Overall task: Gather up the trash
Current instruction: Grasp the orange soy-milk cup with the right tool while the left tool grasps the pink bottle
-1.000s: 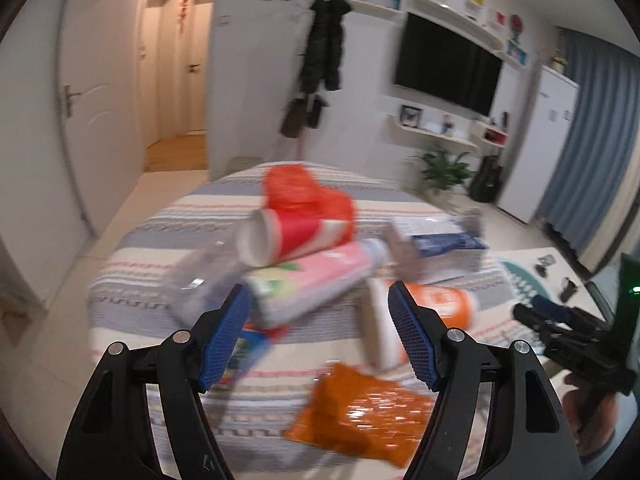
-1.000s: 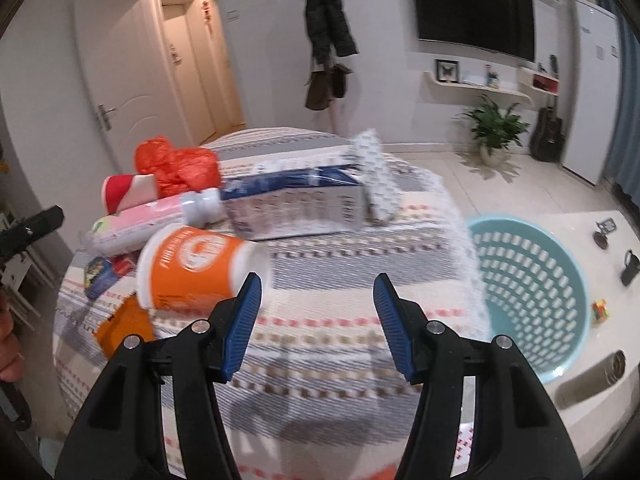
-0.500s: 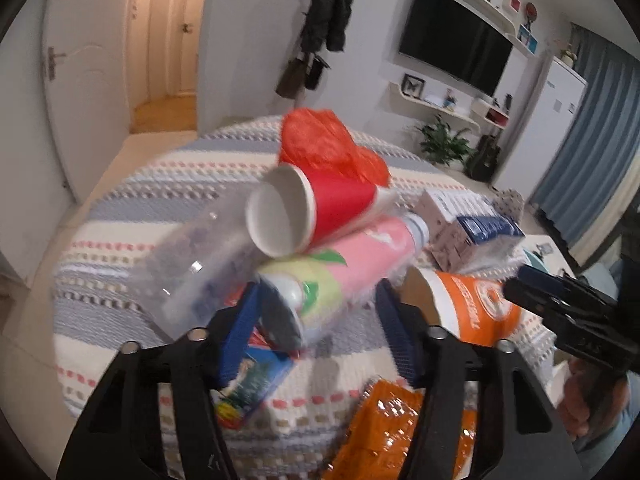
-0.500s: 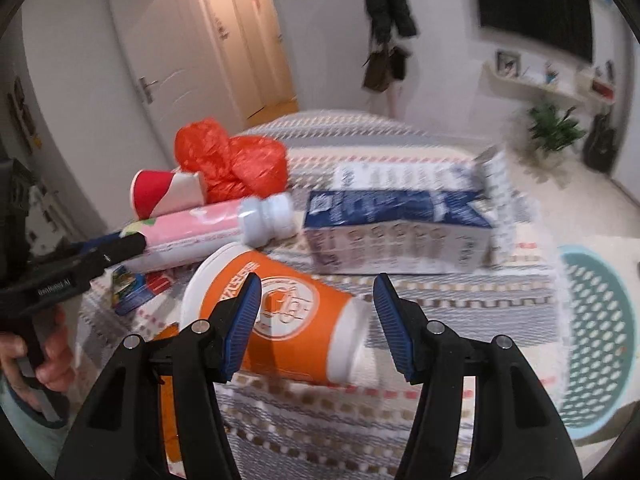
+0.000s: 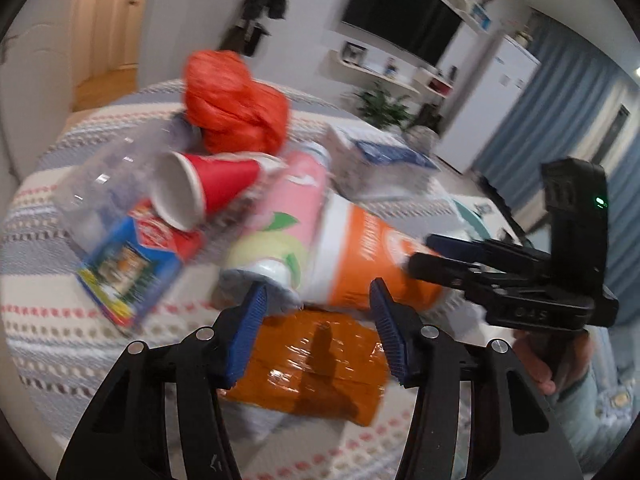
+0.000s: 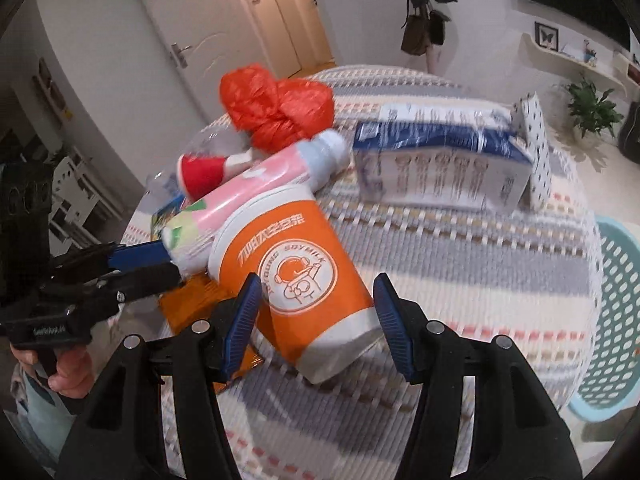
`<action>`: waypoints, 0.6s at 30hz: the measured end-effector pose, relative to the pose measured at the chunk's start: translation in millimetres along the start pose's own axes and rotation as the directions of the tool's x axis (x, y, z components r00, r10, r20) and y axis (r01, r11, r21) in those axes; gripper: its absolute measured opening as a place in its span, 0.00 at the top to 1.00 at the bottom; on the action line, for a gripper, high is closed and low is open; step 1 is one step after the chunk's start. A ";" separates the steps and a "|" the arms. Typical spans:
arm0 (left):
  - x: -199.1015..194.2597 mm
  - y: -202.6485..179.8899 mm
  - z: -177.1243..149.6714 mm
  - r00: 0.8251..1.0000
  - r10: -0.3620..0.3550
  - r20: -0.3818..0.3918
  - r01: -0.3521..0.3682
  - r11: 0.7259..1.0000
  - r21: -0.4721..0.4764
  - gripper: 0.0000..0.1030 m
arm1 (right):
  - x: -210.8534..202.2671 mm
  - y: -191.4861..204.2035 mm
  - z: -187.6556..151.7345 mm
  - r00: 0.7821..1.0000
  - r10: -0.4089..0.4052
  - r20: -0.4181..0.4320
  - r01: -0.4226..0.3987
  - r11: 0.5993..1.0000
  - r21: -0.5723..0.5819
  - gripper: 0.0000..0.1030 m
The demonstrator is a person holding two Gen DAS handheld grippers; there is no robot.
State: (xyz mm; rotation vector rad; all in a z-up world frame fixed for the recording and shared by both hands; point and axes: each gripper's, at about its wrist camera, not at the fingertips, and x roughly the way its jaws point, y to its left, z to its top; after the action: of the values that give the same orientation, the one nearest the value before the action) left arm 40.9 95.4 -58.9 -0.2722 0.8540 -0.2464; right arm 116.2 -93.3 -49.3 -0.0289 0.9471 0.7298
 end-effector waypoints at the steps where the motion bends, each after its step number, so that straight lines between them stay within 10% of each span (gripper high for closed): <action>1: -1.2 -3.3 -2.7 1.000 -0.003 -0.003 0.003 1.000 0.012 0.50 | -1.7 2.3 -4.8 1.000 0.011 -0.006 -0.011 1.000 -0.004 0.47; 18: 11.7 13.7 34.9 0.991 0.137 0.010 -0.137 0.989 0.049 0.48 | 25.5 24.7 0.4 0.999 -0.008 -0.039 0.005 0.997 -0.079 0.33</action>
State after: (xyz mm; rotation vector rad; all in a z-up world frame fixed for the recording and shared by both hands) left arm 76.5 109.3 -49.9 -0.1675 0.8550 -0.1381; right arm 111.6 -60.1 -61.1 -0.1156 0.9549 0.7625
